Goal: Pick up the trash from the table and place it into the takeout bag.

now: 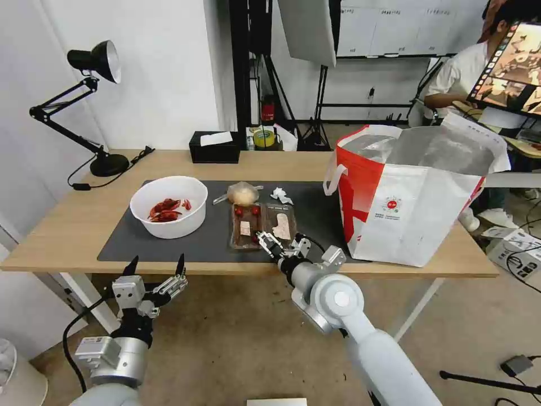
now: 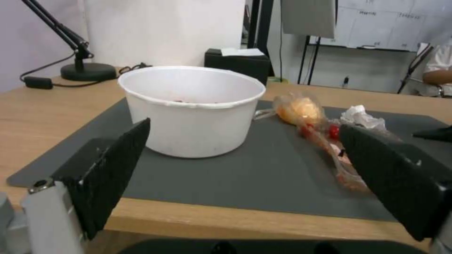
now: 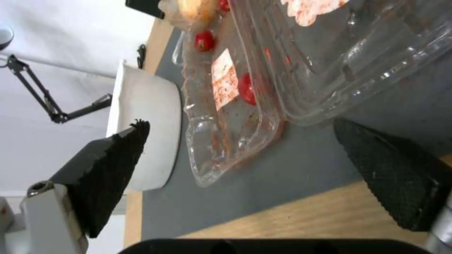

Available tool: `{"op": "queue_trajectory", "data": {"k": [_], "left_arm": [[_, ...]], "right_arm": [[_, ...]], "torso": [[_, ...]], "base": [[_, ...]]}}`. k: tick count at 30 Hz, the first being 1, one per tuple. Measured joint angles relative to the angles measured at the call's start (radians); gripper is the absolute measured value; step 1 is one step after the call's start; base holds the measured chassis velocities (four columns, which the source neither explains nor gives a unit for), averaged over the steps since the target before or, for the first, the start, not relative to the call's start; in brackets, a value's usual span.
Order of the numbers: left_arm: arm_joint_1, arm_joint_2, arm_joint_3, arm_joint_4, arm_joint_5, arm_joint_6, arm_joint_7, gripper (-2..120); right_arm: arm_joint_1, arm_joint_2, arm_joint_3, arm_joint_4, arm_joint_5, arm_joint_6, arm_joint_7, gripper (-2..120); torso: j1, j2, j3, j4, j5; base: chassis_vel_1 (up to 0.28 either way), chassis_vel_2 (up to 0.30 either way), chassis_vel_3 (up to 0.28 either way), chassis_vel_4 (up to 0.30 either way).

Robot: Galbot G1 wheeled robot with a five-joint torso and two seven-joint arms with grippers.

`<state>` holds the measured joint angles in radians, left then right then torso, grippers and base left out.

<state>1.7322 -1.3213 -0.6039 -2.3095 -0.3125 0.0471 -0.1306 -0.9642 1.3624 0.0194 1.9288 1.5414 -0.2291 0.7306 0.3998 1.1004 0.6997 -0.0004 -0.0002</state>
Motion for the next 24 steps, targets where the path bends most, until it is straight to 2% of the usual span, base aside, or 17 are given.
{"op": "queue_trajectory", "data": {"k": [24], "left_arm": [[0.005, -0.002, 0.002, 0.0, 0.003, -0.003, -0.001, 100]], "right_arm": [[0.004, 0.026, 0.001, 0.002, 0.017, 0.001, 0.032, 100]], "torso": [[0.0, -0.001, 0.0, 0.0004, 0.0002]], "base": [[0.0, 0.0, 0.0, 0.0]]}}
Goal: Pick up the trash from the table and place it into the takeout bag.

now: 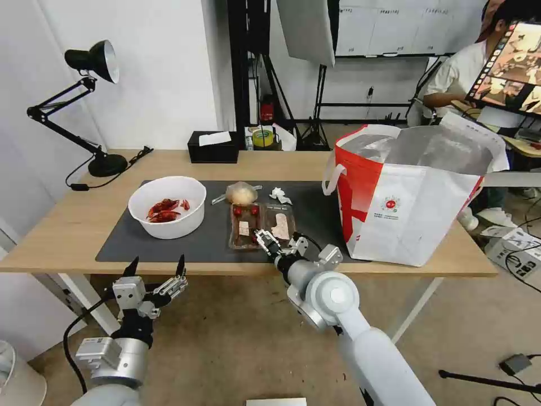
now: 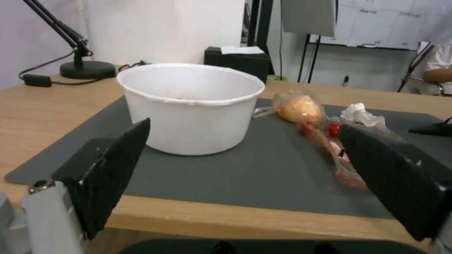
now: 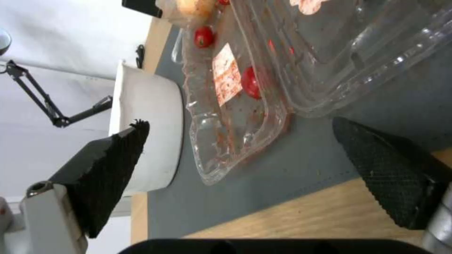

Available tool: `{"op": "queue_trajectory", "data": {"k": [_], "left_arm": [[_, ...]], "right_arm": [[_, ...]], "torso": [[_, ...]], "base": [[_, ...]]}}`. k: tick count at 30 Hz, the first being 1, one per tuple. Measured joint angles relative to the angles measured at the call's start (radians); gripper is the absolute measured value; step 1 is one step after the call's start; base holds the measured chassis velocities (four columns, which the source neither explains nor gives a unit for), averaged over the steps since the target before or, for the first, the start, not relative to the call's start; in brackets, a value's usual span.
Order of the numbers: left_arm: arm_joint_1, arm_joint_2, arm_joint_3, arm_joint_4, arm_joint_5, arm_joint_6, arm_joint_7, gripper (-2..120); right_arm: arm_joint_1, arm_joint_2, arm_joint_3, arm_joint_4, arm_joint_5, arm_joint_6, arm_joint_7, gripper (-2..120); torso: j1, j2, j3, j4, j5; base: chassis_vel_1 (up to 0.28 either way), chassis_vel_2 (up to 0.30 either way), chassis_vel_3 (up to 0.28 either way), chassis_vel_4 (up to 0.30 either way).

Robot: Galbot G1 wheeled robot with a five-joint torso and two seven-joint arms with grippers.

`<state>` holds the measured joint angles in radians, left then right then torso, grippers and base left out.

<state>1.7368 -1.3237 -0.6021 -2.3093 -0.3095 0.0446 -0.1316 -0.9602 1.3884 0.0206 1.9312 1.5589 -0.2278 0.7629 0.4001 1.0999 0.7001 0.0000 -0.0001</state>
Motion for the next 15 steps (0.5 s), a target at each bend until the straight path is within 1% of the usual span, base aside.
{"op": "queue_trajectory", "data": {"k": [15], "left_arm": [[0.007, -0.004, 0.0, -0.001, 0.006, -0.007, 0.0, 100]], "right_arm": [[0.013, 0.024, -0.002, -0.011, 0.013, -0.001, 0.016, 100]], "torso": [[0.0, 0.0, 0.0, 0.0002, 0.0001]], "base": [[0.0, 0.0, 0.0, 0.0]]}}
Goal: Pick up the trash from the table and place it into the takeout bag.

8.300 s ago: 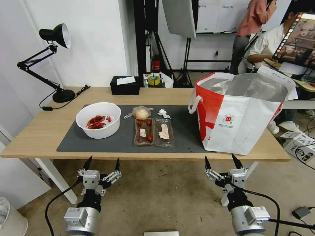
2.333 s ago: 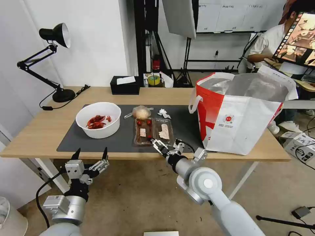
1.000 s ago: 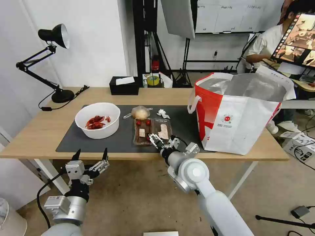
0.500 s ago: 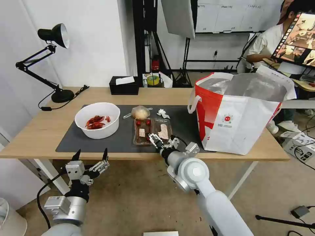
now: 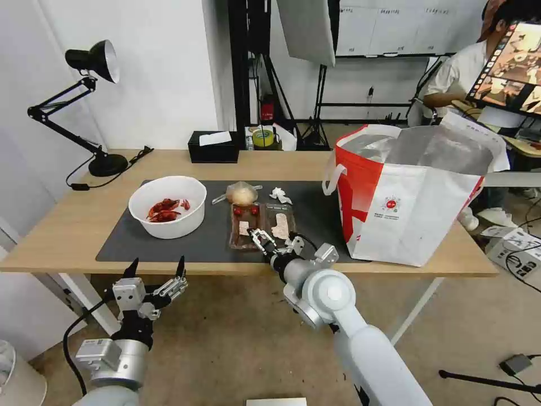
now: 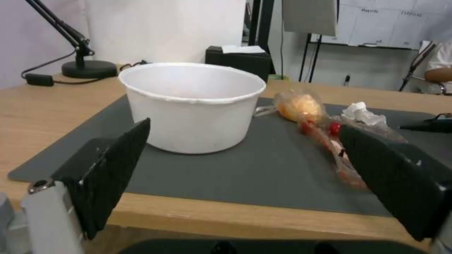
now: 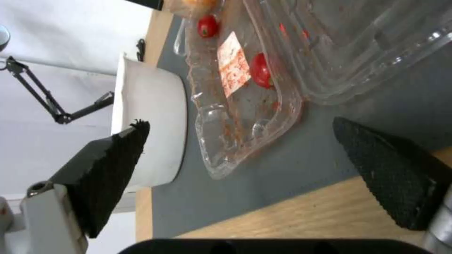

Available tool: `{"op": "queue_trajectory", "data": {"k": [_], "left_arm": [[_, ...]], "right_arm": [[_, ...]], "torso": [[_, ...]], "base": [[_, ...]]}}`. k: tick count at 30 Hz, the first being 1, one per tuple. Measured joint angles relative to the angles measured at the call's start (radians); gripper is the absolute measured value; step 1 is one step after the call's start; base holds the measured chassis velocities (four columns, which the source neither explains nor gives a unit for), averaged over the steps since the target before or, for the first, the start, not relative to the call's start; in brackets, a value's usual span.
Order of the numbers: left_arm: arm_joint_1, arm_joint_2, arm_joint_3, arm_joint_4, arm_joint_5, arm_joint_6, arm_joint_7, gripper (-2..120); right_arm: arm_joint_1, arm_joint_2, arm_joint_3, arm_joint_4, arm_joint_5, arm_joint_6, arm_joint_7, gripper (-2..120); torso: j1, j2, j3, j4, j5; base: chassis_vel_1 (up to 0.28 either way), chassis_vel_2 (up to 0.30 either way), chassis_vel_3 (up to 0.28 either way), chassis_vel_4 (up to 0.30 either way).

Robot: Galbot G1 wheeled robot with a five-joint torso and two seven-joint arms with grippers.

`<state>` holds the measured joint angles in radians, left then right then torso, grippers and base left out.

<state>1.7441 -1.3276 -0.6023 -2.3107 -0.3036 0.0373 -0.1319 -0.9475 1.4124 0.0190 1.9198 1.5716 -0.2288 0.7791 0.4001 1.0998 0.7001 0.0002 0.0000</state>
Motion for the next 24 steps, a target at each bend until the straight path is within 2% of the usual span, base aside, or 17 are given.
{"op": "queue_trajectory", "data": {"k": [24], "left_arm": [[0.006, -0.009, 0.003, 0.003, 0.012, -0.014, 0.0, 100]], "right_arm": [[0.012, 0.026, 0.023, 0.009, -0.018, 0.021, 0.066, 100]], "torso": [[0.0, 0.0, 0.0, -0.0003, 0.0]], "base": [[0.0, 0.0, 0.0, 0.0]]}}
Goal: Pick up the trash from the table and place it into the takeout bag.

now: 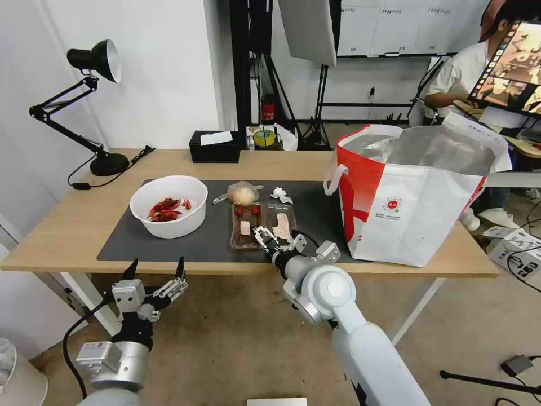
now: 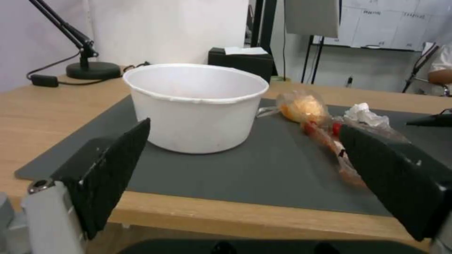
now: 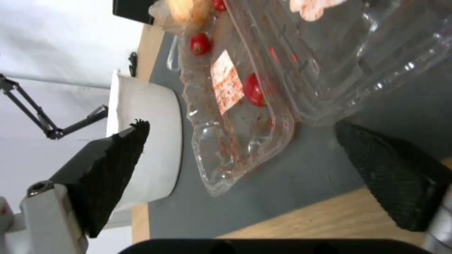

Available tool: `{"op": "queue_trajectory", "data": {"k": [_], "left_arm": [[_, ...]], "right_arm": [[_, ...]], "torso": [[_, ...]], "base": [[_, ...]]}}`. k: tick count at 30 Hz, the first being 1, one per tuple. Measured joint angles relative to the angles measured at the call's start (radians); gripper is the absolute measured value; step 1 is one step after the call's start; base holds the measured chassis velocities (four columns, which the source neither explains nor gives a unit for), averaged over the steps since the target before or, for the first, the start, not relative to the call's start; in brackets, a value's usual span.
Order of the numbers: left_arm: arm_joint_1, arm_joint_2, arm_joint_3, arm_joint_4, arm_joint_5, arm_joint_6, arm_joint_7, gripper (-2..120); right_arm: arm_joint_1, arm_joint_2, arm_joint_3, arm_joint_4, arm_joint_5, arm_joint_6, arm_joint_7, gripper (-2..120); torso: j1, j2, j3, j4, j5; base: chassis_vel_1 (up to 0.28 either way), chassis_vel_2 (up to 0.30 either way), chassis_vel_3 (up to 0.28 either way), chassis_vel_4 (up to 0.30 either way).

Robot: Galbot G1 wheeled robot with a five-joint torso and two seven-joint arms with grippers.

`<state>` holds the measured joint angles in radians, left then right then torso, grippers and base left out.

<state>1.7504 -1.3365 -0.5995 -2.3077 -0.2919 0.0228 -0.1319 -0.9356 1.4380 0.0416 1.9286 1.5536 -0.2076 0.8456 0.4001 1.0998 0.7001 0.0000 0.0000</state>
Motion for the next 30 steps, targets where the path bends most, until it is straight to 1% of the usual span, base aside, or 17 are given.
{"op": "queue_trajectory", "data": {"k": [14, 23, 30], "left_arm": [[0.002, -0.002, -0.001, 0.0, 0.002, -0.002, 0.0, 100], [0.006, -0.006, -0.001, 0.0, 0.004, -0.005, 0.0, 100], [0.009, -0.009, -0.001, 0.0, 0.006, -0.009, 0.0, 100]], "right_arm": [[0.008, 0.012, 0.003, -0.008, -0.013, 0.002, 0.017, 100], [0.003, 0.015, 0.003, -0.011, -0.032, 0.003, -0.007, 100], [0.0, 0.01, -0.003, -0.011, -0.058, 0.002, -0.045, 100]], "torso": [[0.0, 0.0, 0.0, 0.0, 0.0], [0.0, 0.0, 0.0, 0.0, 0.0], [0.0, 0.0, 0.0, 0.0, 0.0]], "base": [[0.0, 0.0, 0.0, 0.0], [0.0, 0.0, 0.0, 0.0], [0.0, 0.0, 0.0, 0.0]]}}
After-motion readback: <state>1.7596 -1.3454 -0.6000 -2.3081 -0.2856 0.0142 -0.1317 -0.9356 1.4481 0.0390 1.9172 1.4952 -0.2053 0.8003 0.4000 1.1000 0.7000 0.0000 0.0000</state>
